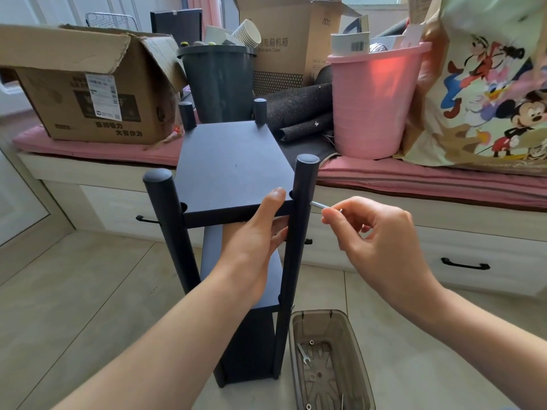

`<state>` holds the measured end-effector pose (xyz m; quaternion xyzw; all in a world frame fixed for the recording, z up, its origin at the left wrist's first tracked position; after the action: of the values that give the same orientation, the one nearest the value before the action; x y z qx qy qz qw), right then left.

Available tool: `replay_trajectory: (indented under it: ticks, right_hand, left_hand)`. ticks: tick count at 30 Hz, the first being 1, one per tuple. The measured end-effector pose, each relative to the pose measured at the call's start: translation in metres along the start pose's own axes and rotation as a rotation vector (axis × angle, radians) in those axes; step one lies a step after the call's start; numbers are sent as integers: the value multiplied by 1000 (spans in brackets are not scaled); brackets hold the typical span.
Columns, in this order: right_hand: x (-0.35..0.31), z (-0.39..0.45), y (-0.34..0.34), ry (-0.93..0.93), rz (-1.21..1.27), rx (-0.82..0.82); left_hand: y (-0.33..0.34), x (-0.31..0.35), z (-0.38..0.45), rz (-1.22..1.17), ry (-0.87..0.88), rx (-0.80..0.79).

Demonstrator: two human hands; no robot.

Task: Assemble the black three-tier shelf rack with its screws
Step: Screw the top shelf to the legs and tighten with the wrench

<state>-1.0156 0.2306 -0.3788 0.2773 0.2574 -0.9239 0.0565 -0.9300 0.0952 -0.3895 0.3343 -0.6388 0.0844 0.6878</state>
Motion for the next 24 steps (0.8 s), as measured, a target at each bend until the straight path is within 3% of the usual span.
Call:
replay_trajectory:
  ticks: [8,24]
  right_hand:
    - [0,1,1,-94,-139,-53]
    - [0,14,12,-43,-108,-128]
  left_hand:
    - [2,0,-2,12,0,22]
    - [-2,-2,-1,-70,-18,105]
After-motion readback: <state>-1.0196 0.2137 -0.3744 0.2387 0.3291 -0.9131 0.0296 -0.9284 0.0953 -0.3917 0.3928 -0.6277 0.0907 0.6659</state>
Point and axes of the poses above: each hand's wrist, its own z-axis towards the middle knuckle, its own y-axis out of the palm, x = y × z, the point moved 2 cm from there along z, towards the middle knuckle, and after that the axes turned 9 degrees about -y, right-handed, at the moved point
